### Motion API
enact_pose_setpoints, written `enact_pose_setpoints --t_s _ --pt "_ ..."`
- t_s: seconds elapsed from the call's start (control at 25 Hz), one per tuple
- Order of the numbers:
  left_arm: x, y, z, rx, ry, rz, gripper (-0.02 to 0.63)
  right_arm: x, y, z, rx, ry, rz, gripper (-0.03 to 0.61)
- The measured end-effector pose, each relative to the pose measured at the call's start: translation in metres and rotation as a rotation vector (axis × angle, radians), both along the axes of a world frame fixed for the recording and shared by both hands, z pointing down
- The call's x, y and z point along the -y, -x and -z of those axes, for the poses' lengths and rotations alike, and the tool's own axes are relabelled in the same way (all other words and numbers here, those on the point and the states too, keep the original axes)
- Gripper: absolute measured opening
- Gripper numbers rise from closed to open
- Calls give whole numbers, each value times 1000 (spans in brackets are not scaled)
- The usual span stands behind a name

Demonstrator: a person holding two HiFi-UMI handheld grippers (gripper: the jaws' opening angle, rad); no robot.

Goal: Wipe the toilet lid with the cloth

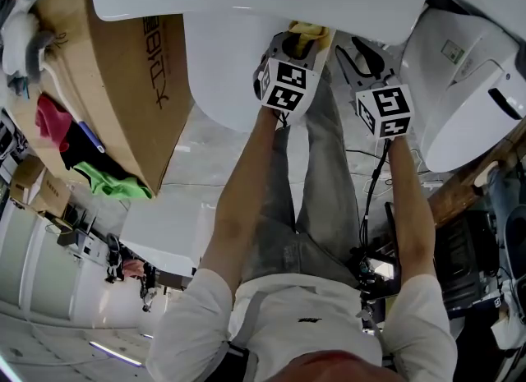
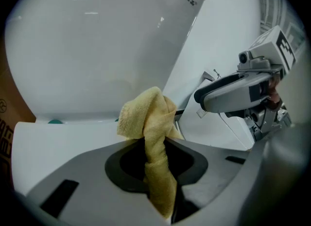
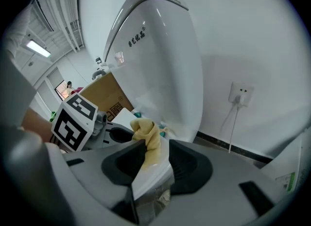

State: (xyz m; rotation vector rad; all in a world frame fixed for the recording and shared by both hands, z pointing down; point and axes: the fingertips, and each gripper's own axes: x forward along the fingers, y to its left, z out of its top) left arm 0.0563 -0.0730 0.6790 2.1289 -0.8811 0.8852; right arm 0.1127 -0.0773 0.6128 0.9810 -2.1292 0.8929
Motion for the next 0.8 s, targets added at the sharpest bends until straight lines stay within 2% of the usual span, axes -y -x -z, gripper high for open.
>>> enact_pose_setpoints --t_s 0.8 --pt "14 89 1 23 -17 86 104 8 81 6 14 -11 108 168"
